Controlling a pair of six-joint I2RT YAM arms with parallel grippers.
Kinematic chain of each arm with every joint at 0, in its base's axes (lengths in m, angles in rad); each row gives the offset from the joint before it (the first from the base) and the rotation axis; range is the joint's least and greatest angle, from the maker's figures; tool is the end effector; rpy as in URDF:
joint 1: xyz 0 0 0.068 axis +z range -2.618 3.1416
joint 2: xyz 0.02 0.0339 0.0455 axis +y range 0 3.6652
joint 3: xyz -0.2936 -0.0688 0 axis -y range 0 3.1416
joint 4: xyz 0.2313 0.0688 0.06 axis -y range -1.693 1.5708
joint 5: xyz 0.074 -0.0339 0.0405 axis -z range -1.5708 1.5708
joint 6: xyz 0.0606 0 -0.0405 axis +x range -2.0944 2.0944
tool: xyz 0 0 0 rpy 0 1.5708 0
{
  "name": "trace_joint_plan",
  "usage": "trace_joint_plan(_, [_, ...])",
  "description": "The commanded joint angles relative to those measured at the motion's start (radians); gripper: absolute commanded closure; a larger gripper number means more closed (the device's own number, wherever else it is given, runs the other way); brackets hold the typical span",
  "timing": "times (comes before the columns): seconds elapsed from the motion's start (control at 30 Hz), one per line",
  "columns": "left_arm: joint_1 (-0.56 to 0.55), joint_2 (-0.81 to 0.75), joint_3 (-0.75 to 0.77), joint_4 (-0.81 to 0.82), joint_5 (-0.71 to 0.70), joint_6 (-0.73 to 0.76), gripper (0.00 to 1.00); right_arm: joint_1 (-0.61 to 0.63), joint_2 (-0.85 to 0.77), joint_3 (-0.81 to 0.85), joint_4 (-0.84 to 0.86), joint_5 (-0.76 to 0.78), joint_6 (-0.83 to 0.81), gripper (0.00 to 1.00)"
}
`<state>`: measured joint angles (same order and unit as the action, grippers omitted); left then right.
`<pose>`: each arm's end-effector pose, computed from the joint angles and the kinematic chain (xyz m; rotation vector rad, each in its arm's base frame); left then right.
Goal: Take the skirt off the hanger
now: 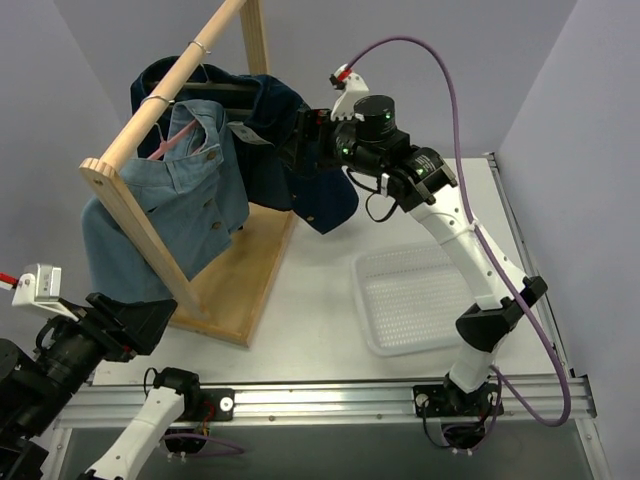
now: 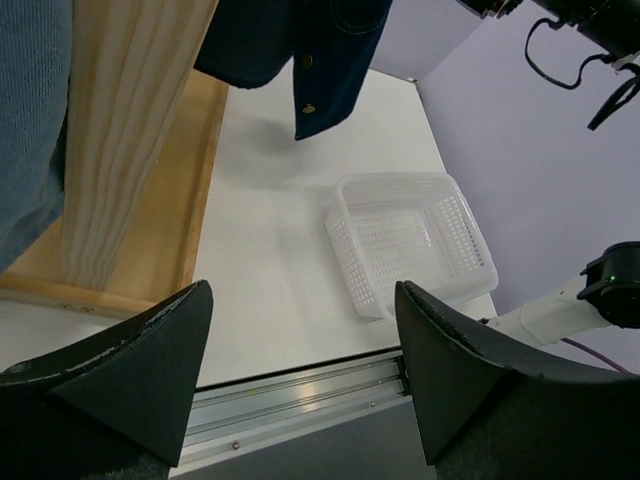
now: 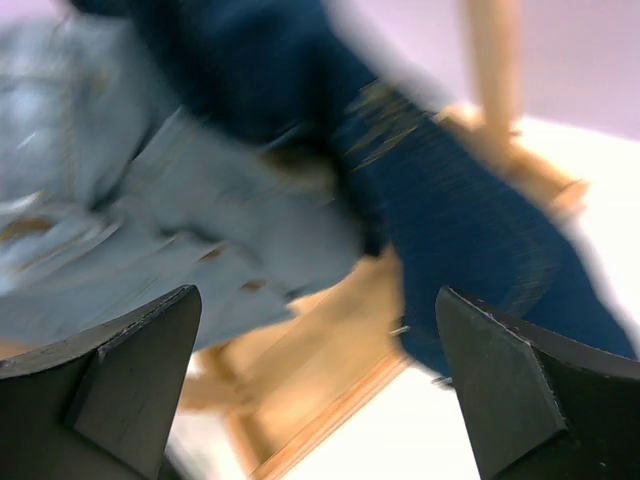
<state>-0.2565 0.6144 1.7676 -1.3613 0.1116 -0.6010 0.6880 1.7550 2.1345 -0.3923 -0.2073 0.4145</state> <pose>-0.0497 0.0061 0.4908 -0.2323 1.8197 -0.7109 0.3008 0.2634 0.5418 -0.3977 1.6317 1.0119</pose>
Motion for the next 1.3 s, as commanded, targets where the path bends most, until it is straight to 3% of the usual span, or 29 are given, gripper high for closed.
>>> trace_joint_plan(0.0, [-0.009,0.053,0.049,-0.212,-0.021,0.069,0.18,-0.088,-0.029,-0.016,0.091,0.082,-0.095,0.00])
trace_joint_plan(0.13, [-0.021,0.061,0.098,-0.248,-0.047,0.063,0.17,-0.133,-0.022,-0.021,0.217,0.020,-0.143,0.00])
trace_joint_plan(0.4, [-0.044,0.096,0.113,-0.229,-0.047,0.021,0.17,-0.137,0.106,0.140,0.188,-0.148,-0.338,0.01])
trace_joint_plan(0.6, [-0.053,0.156,0.132,-0.226,-0.050,0.035,0.17,-0.142,0.118,0.137,0.236,-0.165,-0.361,0.07])
trace_joint_plan(1.0, [-0.055,0.234,0.101,-0.173,0.006,0.053,0.18,-0.150,0.291,0.324,0.311,-0.323,-0.312,0.22])
trace_joint_plan(1.1, [-0.055,0.257,0.104,-0.183,0.026,0.050,0.18,-0.151,0.323,0.363,0.308,-0.343,-0.309,0.28])
trace_joint_plan(1.23, [-0.055,0.274,0.113,-0.209,0.040,0.046,0.19,-0.151,0.340,0.369,0.337,-0.356,-0.301,0.59])
trace_joint_plan(1.27, [-0.055,0.271,0.112,-0.210,0.037,0.043,0.19,-0.151,0.342,0.369,0.342,-0.356,-0.301,0.62])
